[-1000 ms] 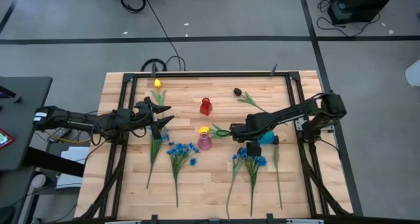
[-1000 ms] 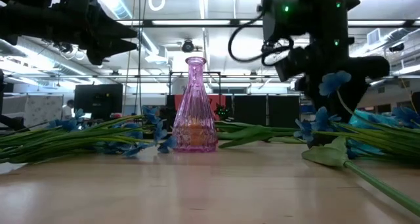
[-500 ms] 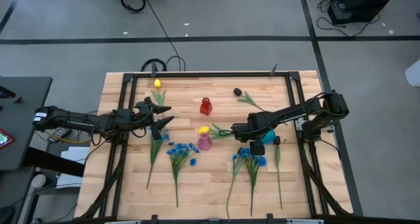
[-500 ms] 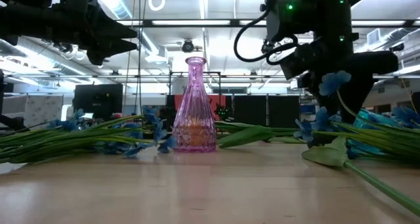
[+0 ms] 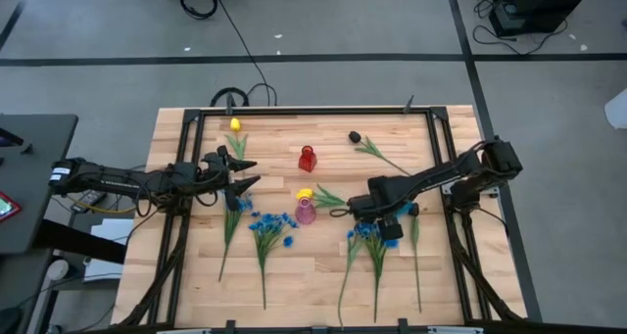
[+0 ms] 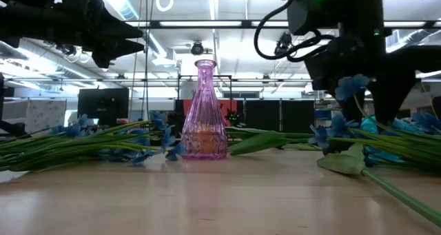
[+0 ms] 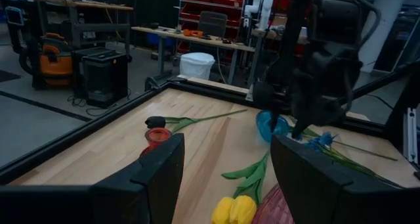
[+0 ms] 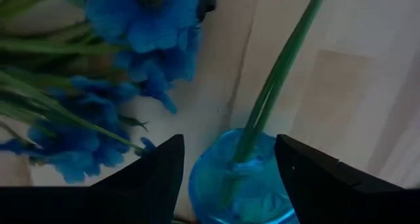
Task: Sort flowers into vase by color
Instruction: Put the blue vase containing the yellow flowers on the center of the table upright
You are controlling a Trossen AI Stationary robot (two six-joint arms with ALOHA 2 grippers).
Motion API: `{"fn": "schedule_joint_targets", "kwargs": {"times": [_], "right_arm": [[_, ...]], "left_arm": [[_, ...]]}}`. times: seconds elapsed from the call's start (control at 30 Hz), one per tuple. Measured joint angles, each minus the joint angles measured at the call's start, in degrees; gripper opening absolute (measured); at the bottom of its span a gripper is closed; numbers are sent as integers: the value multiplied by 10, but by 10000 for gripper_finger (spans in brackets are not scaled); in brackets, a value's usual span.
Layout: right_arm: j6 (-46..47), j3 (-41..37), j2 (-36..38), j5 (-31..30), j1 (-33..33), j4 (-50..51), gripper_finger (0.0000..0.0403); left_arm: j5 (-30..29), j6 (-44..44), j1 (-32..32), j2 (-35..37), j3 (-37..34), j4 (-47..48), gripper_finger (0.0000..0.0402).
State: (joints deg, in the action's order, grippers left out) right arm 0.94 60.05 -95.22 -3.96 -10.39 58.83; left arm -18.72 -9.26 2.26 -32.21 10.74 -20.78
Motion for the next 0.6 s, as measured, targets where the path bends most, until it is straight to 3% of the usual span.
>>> {"fn": "schedule_joint_targets", "kwargs": {"times": [0.17, 0.6], "right_arm": [[-22, 0, 0, -42, -12, -1, 242], [-22, -25, -2, -22, -12, -6, 234]], "left_arm": [[0, 0, 0, 0, 0, 0, 232], [18, 0, 0, 0, 0, 0, 232]]}}
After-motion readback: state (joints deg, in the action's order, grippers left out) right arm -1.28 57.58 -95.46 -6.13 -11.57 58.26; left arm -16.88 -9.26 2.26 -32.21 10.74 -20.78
